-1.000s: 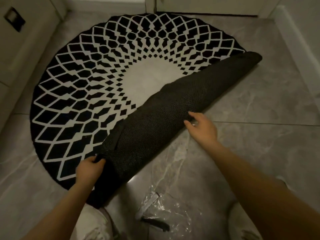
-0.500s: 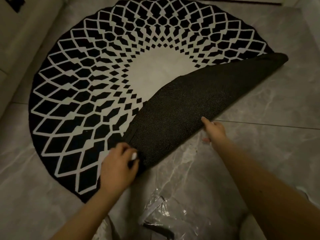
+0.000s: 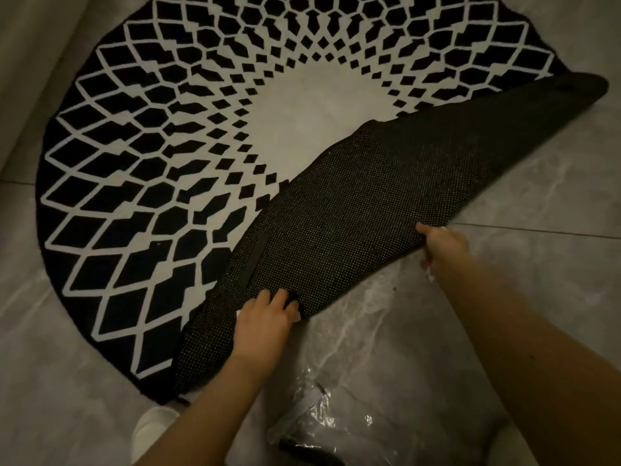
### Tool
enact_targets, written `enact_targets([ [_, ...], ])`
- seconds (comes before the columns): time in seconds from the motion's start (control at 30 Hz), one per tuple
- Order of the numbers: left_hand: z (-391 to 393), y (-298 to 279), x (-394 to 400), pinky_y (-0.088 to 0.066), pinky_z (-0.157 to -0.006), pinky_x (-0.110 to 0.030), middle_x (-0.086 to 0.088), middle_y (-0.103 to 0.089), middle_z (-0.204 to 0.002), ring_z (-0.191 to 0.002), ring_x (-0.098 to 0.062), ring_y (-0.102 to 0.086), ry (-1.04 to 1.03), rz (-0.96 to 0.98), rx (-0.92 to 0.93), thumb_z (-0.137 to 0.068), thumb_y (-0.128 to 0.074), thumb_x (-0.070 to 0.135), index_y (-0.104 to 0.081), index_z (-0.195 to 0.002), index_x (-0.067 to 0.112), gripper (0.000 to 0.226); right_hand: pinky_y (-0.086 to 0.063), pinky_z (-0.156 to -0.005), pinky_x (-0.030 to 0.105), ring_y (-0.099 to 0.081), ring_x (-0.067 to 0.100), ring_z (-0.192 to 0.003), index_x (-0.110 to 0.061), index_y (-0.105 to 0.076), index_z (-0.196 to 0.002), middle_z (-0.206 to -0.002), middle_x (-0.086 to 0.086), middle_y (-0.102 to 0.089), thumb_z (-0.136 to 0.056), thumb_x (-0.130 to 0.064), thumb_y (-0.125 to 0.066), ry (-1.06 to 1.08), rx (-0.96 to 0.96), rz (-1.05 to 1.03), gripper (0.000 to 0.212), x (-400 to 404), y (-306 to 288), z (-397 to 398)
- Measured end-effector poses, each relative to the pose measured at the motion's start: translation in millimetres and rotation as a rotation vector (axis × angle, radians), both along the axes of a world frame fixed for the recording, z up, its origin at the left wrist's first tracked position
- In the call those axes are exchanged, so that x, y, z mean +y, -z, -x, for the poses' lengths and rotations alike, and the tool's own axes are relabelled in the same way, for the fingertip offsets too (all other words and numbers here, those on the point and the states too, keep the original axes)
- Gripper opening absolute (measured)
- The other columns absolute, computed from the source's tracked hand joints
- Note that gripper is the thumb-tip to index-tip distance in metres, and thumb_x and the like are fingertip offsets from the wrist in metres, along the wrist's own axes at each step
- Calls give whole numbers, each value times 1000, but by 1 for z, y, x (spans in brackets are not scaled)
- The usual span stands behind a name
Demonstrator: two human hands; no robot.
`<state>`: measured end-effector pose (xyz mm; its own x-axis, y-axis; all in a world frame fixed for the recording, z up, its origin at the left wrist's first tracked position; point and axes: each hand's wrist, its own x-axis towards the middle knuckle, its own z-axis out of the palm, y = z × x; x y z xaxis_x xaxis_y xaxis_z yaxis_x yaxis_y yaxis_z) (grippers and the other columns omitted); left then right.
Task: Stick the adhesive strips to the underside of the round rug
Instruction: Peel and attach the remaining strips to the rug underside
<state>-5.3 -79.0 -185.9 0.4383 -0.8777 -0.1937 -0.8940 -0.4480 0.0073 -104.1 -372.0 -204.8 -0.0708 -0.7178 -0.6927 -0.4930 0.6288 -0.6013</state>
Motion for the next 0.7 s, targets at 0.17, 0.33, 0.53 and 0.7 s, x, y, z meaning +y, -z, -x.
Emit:
enact_targets([
  [0.17,-32,-12,9,-43,-42,-28,-6,-58,-60,-52,-27,-57,75,-81,-72,-27,-93,13,-71,-55,17,36,-53,-85,45,-60,36,-101,-5,-58,-119,-112,15,-61,-83,-37,-66,-2,20,-57,49,51,8,28],
  [0.33,-80,-34,31,-52,-51,-38,-11,-64,-75,-65,-33,-62,23,-247,-128,-30,-95,12,-74,-63,18,40,-39,-104,45,-52,35,-116,4,-49,-129,-128,19,-54,-89,-37,-61,136,-81,-285,58,141,6,39],
  [0.53,-127,-61,87,-44,-98,-35,2,-51,-125,-118,-19,-46,-377,-690,-134,-87,-60,32,-57,-117,32,31,-42,-41,12,-62,3,-49,-9,-70,-80,-73,4,-74,-87,-40,-59,-562,34,-357,34,212,-23,25],
  [0.7,-132,-61,91,-52,-80,-37,-5,-59,-102,-96,-24,-57,-698,-465,9,-83,-61,31,-64,-106,21,25,-38,-51,26,-48,10,-47,-15,-49,-51,-46,-4,-50,-86,-47,-58,-953,145,204,48,190,-39,28],
])
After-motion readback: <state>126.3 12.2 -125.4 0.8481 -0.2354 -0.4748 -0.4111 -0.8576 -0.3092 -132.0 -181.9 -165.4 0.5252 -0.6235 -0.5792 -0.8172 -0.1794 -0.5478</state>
